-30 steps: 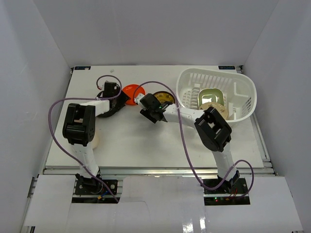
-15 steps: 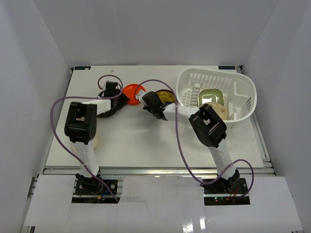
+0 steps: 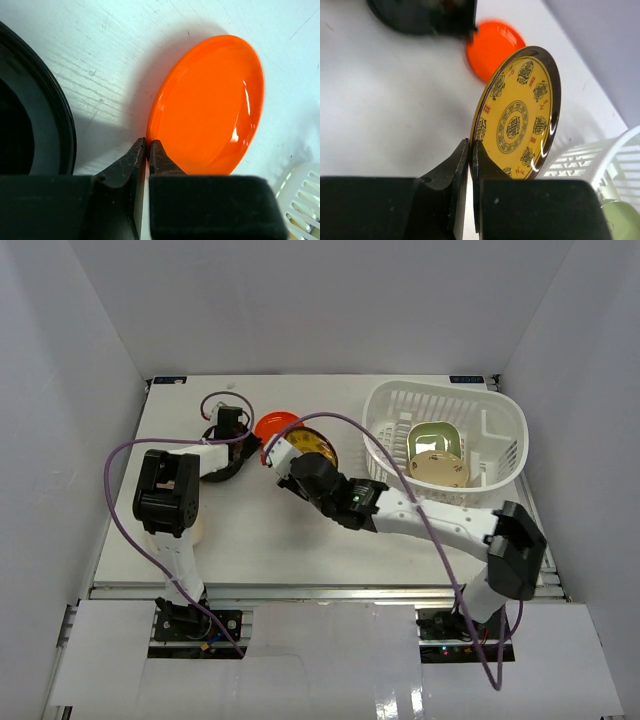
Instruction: Place the plates into the plastic bin on the countertop
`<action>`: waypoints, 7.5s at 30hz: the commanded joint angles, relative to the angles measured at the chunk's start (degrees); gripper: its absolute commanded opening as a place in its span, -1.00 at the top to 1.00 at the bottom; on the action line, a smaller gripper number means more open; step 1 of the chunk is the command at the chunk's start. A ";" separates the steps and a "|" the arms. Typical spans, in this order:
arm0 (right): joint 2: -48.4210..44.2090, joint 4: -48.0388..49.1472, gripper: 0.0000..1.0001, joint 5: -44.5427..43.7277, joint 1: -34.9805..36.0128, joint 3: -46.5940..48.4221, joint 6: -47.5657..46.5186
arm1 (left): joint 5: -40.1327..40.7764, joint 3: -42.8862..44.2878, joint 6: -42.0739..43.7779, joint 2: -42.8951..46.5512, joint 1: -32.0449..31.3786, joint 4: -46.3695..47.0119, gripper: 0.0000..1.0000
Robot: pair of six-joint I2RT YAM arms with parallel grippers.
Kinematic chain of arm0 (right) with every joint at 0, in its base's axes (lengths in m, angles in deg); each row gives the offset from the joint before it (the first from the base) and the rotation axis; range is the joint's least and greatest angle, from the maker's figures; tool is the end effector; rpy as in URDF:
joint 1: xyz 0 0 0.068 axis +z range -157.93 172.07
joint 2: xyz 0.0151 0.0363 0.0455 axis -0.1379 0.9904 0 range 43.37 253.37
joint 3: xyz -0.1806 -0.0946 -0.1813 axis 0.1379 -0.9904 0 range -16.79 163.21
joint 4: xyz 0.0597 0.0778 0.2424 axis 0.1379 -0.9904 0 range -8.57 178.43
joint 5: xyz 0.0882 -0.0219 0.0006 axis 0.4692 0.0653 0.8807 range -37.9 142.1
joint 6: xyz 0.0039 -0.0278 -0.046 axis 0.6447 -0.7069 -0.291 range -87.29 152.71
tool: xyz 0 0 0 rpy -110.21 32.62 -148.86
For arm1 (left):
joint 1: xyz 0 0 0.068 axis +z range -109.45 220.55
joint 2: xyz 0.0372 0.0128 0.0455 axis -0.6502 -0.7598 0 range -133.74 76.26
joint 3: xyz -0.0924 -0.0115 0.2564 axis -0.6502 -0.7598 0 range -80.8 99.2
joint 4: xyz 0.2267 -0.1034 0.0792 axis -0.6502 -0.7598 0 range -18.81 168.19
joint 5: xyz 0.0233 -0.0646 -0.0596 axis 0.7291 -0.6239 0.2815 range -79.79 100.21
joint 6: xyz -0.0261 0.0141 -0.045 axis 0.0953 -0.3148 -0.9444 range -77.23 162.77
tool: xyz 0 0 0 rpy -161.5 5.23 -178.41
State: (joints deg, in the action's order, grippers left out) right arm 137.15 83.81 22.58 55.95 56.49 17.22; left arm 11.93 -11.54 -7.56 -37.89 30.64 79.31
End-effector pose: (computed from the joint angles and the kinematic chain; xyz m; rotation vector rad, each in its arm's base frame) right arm 0.1843 0.3361 0.3028 -0.9799 1.6852 0.0388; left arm 0.4168 -0.0717 0.1482 -0.8384 2.2341 -0.4801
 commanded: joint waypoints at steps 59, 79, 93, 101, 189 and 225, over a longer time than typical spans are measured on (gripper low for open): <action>-53.35 -9.45 0.57 27.99 -39.62 -13.41 33.94 | 3.46 26.47 11.31 13.17 -29.84 -14.67 -0.75; -4.17 17.10 -0.19 23.72 -2.44 -7.81 45.00 | 19.90 -27.94 11.38 56.85 21.33 -22.22 -0.47; 34.00 12.36 -0.59 32.33 2.39 26.29 55.56 | 20.17 -13.89 20.78 34.62 28.81 -25.64 -0.47; 47.81 8.05 -0.44 33.91 3.53 40.10 58.37 | 12.10 -8.96 23.78 21.61 32.24 -28.81 -0.49; -54.50 -7.78 0.20 49.70 -61.86 -20.45 41.06 | -2.32 -7.24 15.00 34.60 9.80 -19.06 -0.48; -55.10 -8.03 0.13 52.46 -55.18 -20.46 39.92 | -17.51 -19.42 7.00 28.43 20.81 -2.09 1.00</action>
State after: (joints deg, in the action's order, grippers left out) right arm 83.38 74.81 74.73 0.37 32.99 56.41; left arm -0.64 -30.91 0.51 -16.91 51.69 75.90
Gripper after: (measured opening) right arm 0.437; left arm 0.022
